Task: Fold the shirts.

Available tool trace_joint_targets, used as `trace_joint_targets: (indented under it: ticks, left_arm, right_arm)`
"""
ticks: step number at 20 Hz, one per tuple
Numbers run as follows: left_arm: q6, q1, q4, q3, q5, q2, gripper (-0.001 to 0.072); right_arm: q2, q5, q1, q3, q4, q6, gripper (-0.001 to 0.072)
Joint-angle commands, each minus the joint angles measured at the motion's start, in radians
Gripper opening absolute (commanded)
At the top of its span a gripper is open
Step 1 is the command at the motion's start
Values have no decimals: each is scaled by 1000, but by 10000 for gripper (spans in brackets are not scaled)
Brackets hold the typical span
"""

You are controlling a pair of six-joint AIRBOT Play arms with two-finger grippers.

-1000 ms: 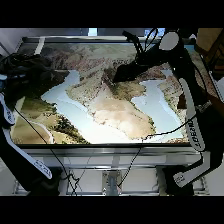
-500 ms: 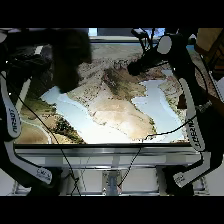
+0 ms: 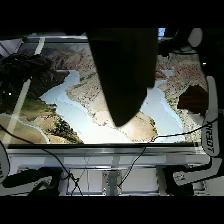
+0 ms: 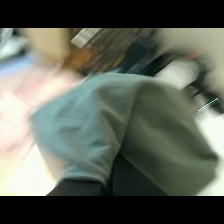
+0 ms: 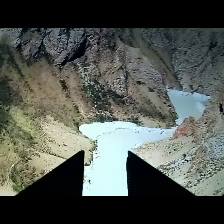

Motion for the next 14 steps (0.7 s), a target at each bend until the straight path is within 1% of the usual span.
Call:
trace_joint_targets:
  ticks: [1,2,3,4,5,6,7,9,11,12,13,14]
  left_arm:
    - [-269,-10,462,-144,-240,30,190]
    - [-266,-10,503,-228,-240,24,268]
    - [-254,-10,526,-327,-181,21,270]
    - [-233,-10,547,-426,-96,18,279]
    - [-227,-10,558,-506,-12,15,314]
    - [-226,-10,559,-572,58,10,377]
    - [-208,-10,559,-608,93,6,378]
    - [-200,-10,559,-619,98,5,378]
    - [-157,-3,567,-606,98,7,379]
    - [-150,11,566,-591,94,7,391]
    - [-151,31,562,-574,88,7,497]
    - [-151,53,561,-559,81,7,514]
  right_arm:
    - [68,3,-50,0,2,-5,304]
    - [79,3,-49,0,7,-5,305]
    - [88,5,-47,0,26,-10,305]
    - [92,6,-47,0,64,-36,305]
    - [94,6,-47,0,97,-66,305]
    - [94,11,-47,0,118,-91,306]
    - [94,24,-47,-3,146,-125,325]
    - [95,78,-50,-26,237,-209,327]
    - [95,75,-50,-79,342,-245,337]
    - [95,78,-49,-118,412,-259,346]
    - [95,90,-47,-159,481,-272,398]
    - [94,108,-40,-207,544,-275,503]
